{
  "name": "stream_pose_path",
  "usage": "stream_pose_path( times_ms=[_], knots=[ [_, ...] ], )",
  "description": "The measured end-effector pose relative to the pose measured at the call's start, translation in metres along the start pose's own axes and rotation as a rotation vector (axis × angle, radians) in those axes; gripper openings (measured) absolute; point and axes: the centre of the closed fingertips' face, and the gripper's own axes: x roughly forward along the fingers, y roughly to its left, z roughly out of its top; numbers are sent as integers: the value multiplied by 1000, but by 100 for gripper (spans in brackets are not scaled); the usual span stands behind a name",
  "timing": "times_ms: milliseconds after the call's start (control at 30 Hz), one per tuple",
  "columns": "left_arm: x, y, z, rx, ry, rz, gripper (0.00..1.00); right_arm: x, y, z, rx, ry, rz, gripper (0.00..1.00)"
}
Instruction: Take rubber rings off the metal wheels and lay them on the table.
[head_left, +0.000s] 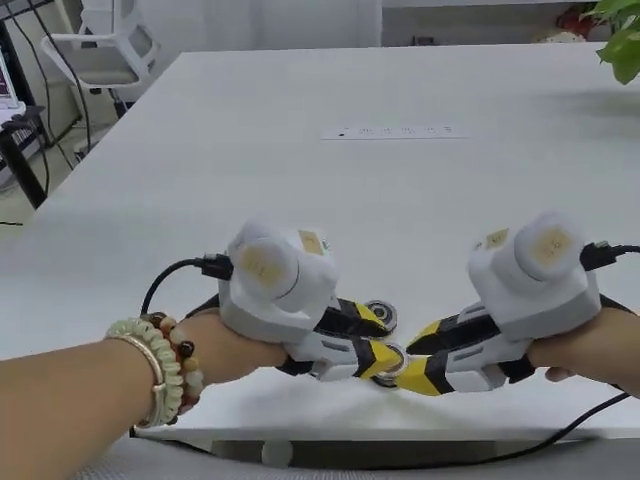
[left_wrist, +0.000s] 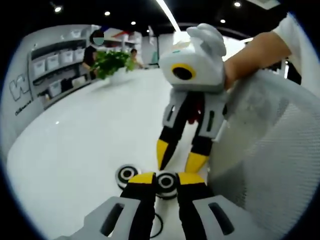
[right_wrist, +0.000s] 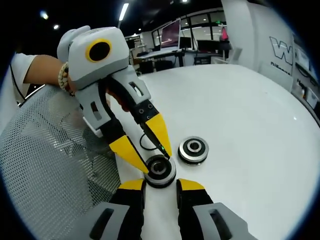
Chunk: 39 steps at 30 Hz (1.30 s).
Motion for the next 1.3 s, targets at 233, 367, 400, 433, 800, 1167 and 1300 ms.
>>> stream_pose_path(
  times_ms=[233,367,400,433,800,1167,1300],
  knots=[
    [3,-3,-5,-21,7,-23,18,1,-1,-1,0,3,-2,22],
    [5,2,-13,-28,37,-9,16,3,-1,-2,10,2,2,22],
    [5,3,-11,-19,23,-3,15,3,-1,-1,14,2,2,22],
    [4,2,-14,-29,37,-6,14,3,-1,-1,16,-1,2,22],
    [4,4,-13,-32,25,-6,14,4,-1,-5,-34,23,-7,15],
    [4,4,-13,-39,22,-1,13,2,-5,-5,-82,49,-41,0],
    [4,4,-13,-38,17,-2,13,1,-7,-5,11,38,-34,0]
  ],
)
